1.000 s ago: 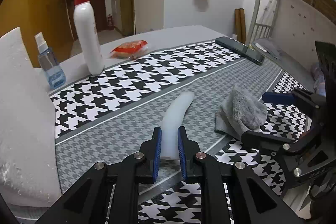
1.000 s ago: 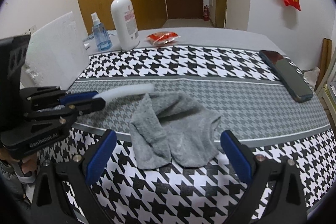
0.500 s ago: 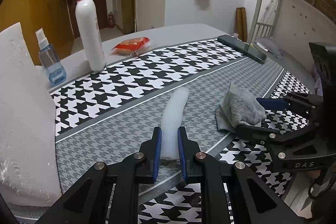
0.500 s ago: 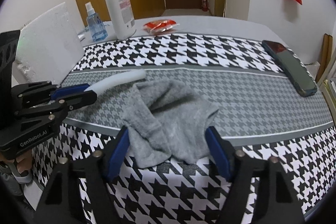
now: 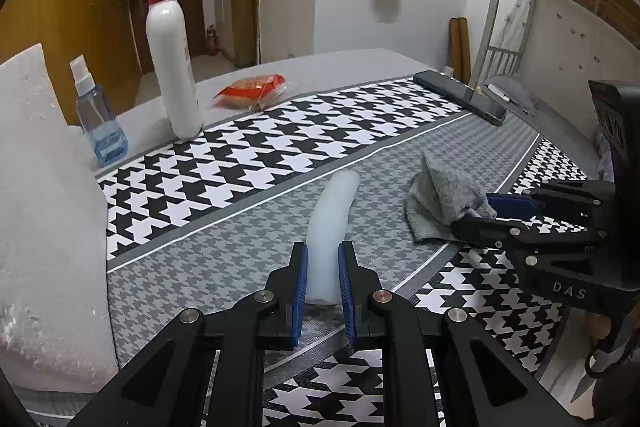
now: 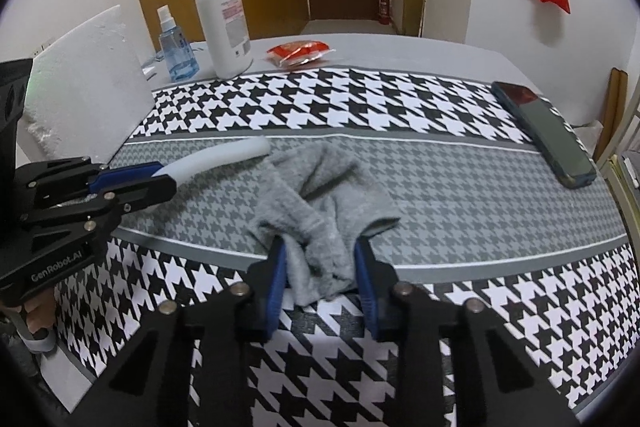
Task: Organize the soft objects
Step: 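Lower the right tool onto the grey sock and close it while the left tool holds the roll, then carry the grey sock with the right tool and the white roll with the left tool toward the box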
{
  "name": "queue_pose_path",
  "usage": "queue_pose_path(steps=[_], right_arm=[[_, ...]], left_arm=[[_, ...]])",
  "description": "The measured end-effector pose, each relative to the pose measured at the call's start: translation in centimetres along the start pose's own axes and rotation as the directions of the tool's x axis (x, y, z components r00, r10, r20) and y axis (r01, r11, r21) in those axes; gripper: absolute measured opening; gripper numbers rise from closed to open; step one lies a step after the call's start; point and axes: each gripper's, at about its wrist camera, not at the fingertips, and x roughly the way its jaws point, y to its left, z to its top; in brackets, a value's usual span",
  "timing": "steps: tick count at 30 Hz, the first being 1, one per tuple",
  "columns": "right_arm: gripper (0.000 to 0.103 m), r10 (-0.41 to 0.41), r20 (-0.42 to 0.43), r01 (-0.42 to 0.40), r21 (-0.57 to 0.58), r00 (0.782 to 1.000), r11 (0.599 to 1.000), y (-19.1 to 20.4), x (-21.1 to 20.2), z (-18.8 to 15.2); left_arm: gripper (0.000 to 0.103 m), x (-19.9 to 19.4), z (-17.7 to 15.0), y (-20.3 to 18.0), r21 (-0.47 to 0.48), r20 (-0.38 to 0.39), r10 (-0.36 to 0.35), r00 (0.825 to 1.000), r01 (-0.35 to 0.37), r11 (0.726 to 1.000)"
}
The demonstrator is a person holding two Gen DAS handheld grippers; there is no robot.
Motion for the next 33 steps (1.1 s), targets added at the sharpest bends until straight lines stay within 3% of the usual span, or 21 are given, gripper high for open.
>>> queue_pose_path(steps=[22,33], right_arm=[[0.033,-0.011,0.096,0.006,0.047,0.995,0.999,-0.5,-4.2,-0.6],[0.033,-0.019,0.167,0.011,0.050,0.986,0.999,-0.2,-7.3,-0.8]], left_arm=[[0.017,-2.7,0.3,-0.2,-0.003,0.089,-0.020,0.996,0.020,1.000],[0.017,-5.9,0.3,-1.0,0.011,0.145,-0.039,0.989,0.038,0.999]])
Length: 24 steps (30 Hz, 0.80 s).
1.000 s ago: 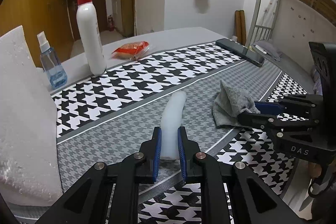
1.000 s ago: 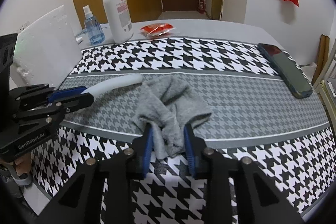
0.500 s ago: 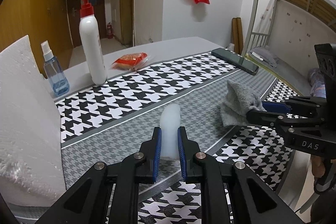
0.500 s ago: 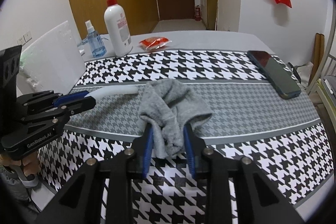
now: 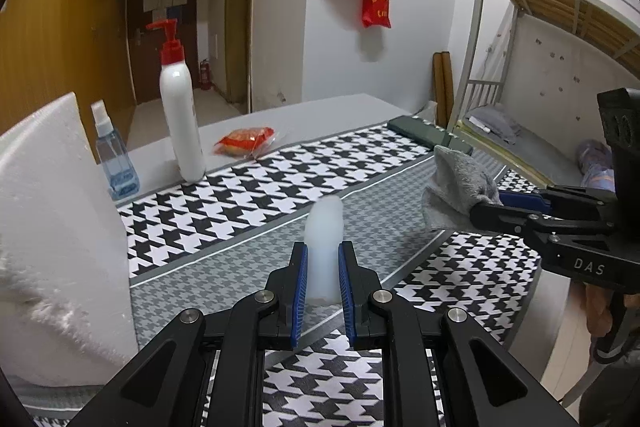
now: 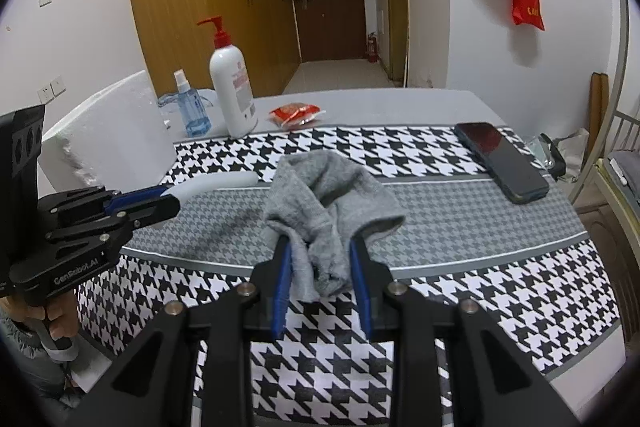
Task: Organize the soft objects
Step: 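Carry the grey sock with the right tool and the white roll with the left tool toward the box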
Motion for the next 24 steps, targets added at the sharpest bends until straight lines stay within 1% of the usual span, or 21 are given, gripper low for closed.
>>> queue_pose_path(steps=[8,14,19,24], right_arm=[[0.033,0.018,0.055,-0.018,-0.015,0.998,1.000,1.2,-2.2,0.0],[0.033,0.046,0.106,-0.044,-0.022,0.993,0.999,2.3,-3.6,0.0],[0.033,0.066,0.135,-0.062,-0.035,0.989,0.997,3.4,-4.3,0.2],[0.033,0.087,0.157,-0.078,-0.060,0.984,0.995,4.7,-5.0,0.3]], left_arm=[[0.017,-3.4,0.3,-0.8,0.023,0.066,0.001,0.998,-0.003,1.000],[0.017,-5.6,0.1,-0.6,0.006,0.091,0.008,0.996,-0.008,1.000],[0.017,-7.4,-0.1,-0.4,0.008,0.121,0.036,0.992,-0.038,0.999],[0.017,-8.9,-0.4,0.5,-0.016,0.150,0.061,0.987,-0.059,0.998]])
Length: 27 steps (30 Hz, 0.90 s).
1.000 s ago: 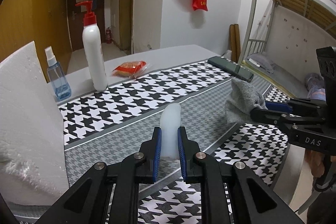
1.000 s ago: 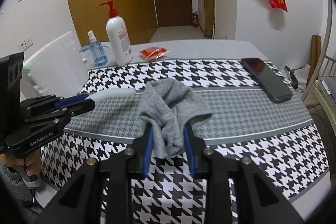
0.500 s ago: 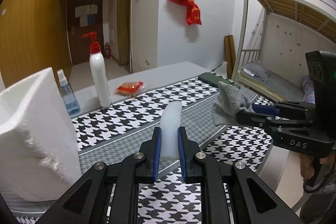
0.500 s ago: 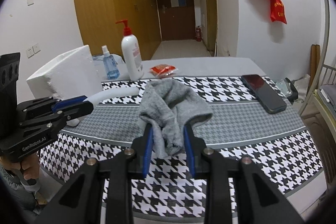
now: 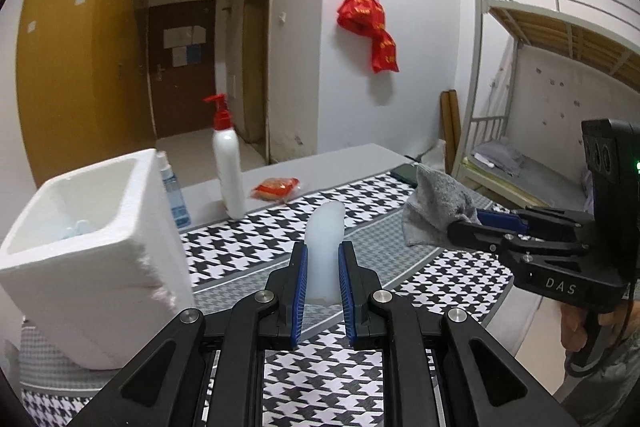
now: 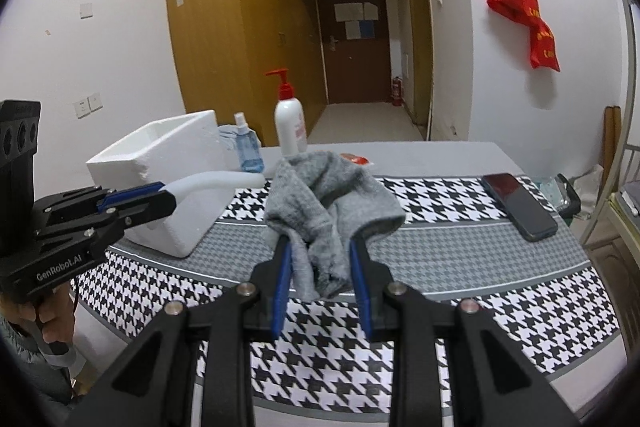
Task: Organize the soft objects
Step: 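Carry the grey sock with the right tool and the white roll with the left tool toward the box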
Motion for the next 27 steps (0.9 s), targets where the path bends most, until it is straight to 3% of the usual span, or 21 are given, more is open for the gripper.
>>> queue_pose_path(steps=[27], right_arm=[[0.033,0.079,0.070,-0.073,-0.090,0.994,0.993,6.9,-0.4,1.9]], left_arm=[[0.017,-6.9,-0.5,5.1,-0.051,0.106,0.136,0.985,-0.132,0.990]])
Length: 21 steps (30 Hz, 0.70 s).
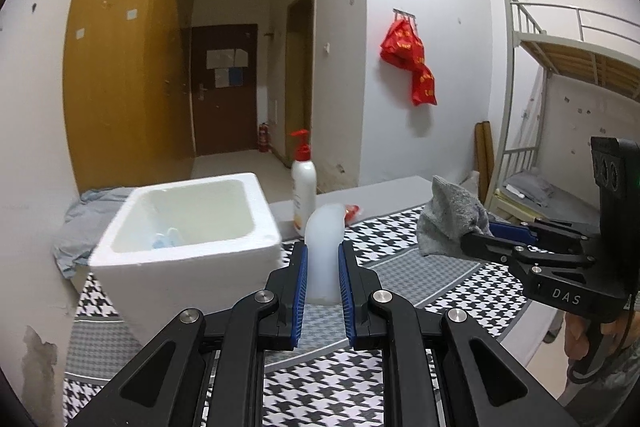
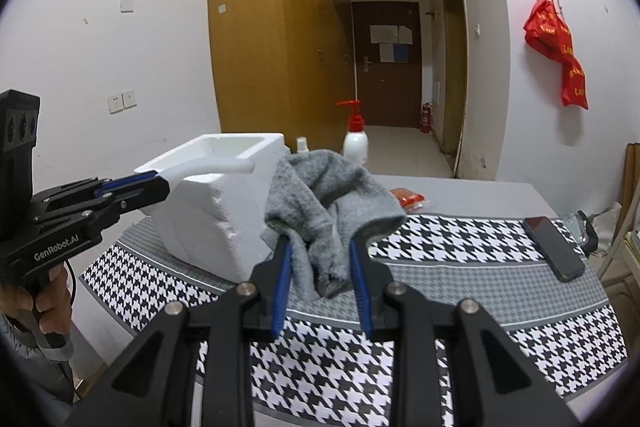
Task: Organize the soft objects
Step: 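Carry the grey sock with the right tool and the white roll with the left tool toward the box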
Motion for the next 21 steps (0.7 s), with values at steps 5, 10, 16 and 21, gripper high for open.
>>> queue_pose_path(steps=[5,10,16,21], right_arm=[[0.033,0.019,0.010,-0.019,-0.012,1.000,1.000,1.3,0.2,0.4],[0.033,0.050,0.019,-0.049,-0.026,0.999,0.998,2.6,0.5,0.9],[0.033,0.079,0.017,-0.078,-0.048,0.997,0.996,4.0,1.2,1.5],[0.033,0.105,0.017,-0.104,-0.067,0.994,0.992,5.4,1.9,2.1]], left_arm=[[0.017,-0.9,0.0,1.2,-0.013,0.013,0.021,1.000,-0.021,1.000],[0.017,-1.9,-0.2,2.4,-0.030,0.022,0.045,0.999,-0.044,0.999],[0.017,-3.1,-0.4,3.9,-0.056,0.032,0.093,0.995,-0.091,0.994],[0.017,-4.2,-0.6,5.1,-0.070,0.042,0.132,0.990,-0.129,0.989]])
